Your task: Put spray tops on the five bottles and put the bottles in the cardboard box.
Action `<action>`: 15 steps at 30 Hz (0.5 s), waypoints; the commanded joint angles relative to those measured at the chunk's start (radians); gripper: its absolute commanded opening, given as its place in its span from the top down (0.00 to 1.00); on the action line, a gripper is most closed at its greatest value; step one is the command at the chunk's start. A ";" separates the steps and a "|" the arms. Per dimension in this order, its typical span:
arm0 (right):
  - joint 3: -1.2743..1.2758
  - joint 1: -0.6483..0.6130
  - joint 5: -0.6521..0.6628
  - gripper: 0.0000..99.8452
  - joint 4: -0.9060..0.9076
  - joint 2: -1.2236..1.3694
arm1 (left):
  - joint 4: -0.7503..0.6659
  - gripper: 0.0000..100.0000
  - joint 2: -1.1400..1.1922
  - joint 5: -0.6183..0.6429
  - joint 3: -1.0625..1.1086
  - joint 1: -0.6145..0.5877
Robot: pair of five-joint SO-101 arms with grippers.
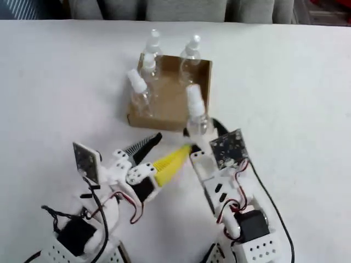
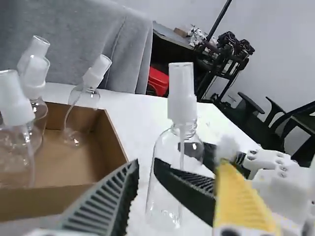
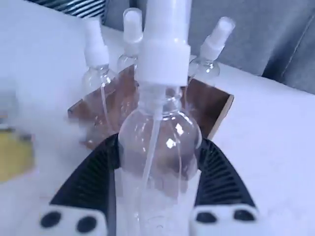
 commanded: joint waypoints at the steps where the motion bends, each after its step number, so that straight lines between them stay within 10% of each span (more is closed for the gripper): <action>1: -0.017 0.030 -0.055 0.98 -0.085 0.001 | 0.054 0.99 -0.010 -0.009 -0.103 0.007; 15: -0.071 -0.079 -0.232 0.98 -0.240 0.001 | 0.100 0.98 -0.010 -0.072 -0.040 0.232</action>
